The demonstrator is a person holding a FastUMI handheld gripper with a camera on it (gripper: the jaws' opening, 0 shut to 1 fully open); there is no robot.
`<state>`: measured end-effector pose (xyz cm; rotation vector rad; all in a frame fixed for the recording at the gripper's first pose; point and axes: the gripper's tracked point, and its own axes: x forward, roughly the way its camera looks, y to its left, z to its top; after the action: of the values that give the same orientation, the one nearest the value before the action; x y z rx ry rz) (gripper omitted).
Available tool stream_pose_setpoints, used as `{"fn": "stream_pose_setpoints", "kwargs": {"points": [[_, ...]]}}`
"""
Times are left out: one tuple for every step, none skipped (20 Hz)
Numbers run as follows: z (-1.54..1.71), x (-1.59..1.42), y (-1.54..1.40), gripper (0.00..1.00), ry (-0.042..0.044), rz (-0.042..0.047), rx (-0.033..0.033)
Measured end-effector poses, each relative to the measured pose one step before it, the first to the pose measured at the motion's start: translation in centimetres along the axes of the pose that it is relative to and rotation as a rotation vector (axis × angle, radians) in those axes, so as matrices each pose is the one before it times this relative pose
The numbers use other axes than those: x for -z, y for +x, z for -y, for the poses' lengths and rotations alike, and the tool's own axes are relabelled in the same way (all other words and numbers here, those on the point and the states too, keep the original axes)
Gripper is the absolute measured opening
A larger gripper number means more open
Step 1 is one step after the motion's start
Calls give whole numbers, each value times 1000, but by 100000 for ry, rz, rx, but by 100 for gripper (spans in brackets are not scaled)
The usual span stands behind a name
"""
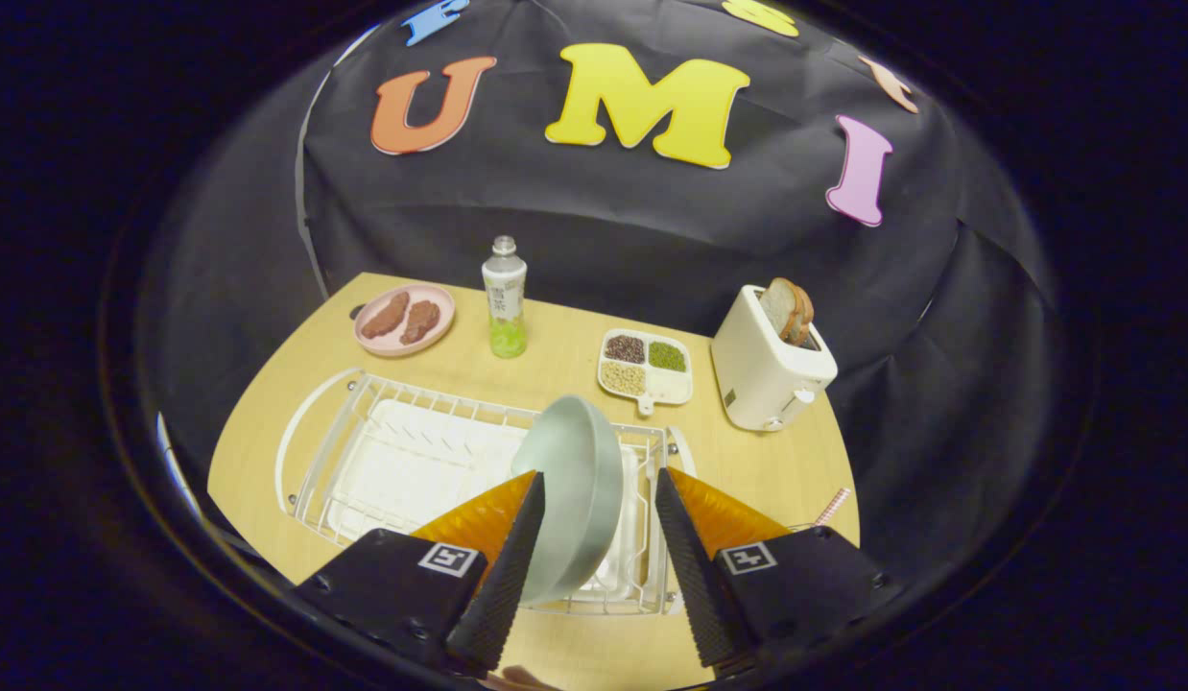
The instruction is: Take the plate from the dish rack, then take the spoon from the basket and place it into the plate.
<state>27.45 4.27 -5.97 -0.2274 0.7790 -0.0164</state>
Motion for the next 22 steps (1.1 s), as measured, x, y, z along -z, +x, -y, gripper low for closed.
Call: {"fn": "stream_pose_setpoints", "kwargs": {"points": [[25, -274, 523, 72, 1120, -3017, 1619], [-294, 142, 488, 63, 221, -4099, 1083], [39, 337, 476, 56, 199, -5567, 2036], [108, 463, 359, 50, -13, -4794, 2302], [-242, 60, 357, 46, 294, -3810, 1138], [-457, 112, 372, 45, -642, -3779, 430], [-359, 104, 314, 45, -1206, -3351, -238], [-219, -115, -25, 45, -806, -1886, -481], [-174, 233, 370, 45, 90, -2752, -453], [-16, 506, 189, 45, 930, -3876, 573], [-130, 384, 235, 45, 1966, -2698, 372], [-171, 27, 36, 44, 1074, -586, 77], [-257, -89, -103, 43, 1042, 520, -167], [-500, -53, -402, 37, 1217, 859, -265], [-187, 183, -130, 35, 439, 692, 1515], [-198, 62, -293, 32, -377, 1032, 1751], [-251, 65, -250, 32, -646, 894, 1824], [-223, 57, -334, 31, -426, 978, 1928], [-212, -57, -311, 31, -375, 1690, 1999], [-147, -48, -332, 31, -775, 1336, 1812], [-127, 74, -293, 31, -261, 923, 1714], [-46, -12, -268, 30, 327, 725, 1470]]}}
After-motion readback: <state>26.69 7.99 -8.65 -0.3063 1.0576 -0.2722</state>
